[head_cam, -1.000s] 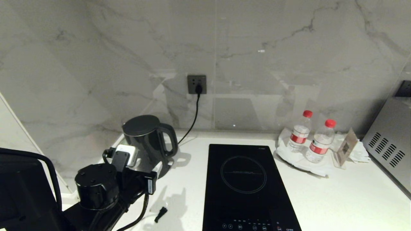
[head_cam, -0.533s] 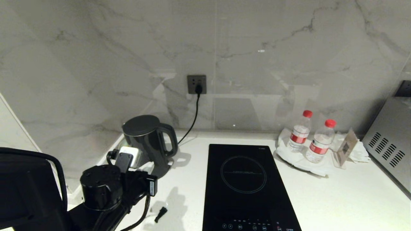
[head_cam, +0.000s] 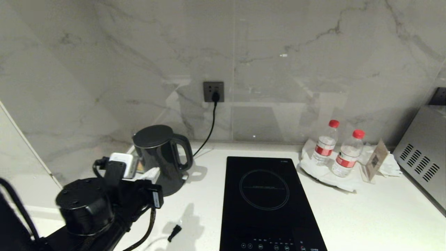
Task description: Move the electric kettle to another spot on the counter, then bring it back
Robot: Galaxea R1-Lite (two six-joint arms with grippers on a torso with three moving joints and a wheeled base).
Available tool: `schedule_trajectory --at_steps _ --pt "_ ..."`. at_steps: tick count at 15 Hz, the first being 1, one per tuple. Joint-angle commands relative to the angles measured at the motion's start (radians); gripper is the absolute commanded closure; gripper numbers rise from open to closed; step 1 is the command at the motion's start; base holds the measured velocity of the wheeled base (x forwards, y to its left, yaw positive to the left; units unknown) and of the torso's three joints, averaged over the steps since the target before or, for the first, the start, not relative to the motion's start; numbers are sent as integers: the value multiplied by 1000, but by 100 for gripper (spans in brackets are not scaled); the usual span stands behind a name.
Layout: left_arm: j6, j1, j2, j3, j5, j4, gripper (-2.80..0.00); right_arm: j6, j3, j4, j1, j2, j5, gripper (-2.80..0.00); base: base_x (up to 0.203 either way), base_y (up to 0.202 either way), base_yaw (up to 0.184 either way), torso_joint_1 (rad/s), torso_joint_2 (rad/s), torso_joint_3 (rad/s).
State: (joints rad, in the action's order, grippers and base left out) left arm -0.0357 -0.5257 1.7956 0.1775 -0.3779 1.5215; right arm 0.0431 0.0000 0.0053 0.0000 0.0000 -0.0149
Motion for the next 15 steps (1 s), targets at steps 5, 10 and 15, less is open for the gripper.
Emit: schedule_trajectory --at_steps 5,10,15 --pt "10 19 -736 0 -47 -419 0 0 1 1 0 0 0 0 0 0 0 0 0 0" --pt "-18 310 -1226 240 -57 -1325 0 -2 0 1 0 0 1 0 0 0 0 0 0 0" --pt "34 474 -1557 198 53 -1560 0 -2 0 1 0 0 3 0 0 0 0 0 0 0"
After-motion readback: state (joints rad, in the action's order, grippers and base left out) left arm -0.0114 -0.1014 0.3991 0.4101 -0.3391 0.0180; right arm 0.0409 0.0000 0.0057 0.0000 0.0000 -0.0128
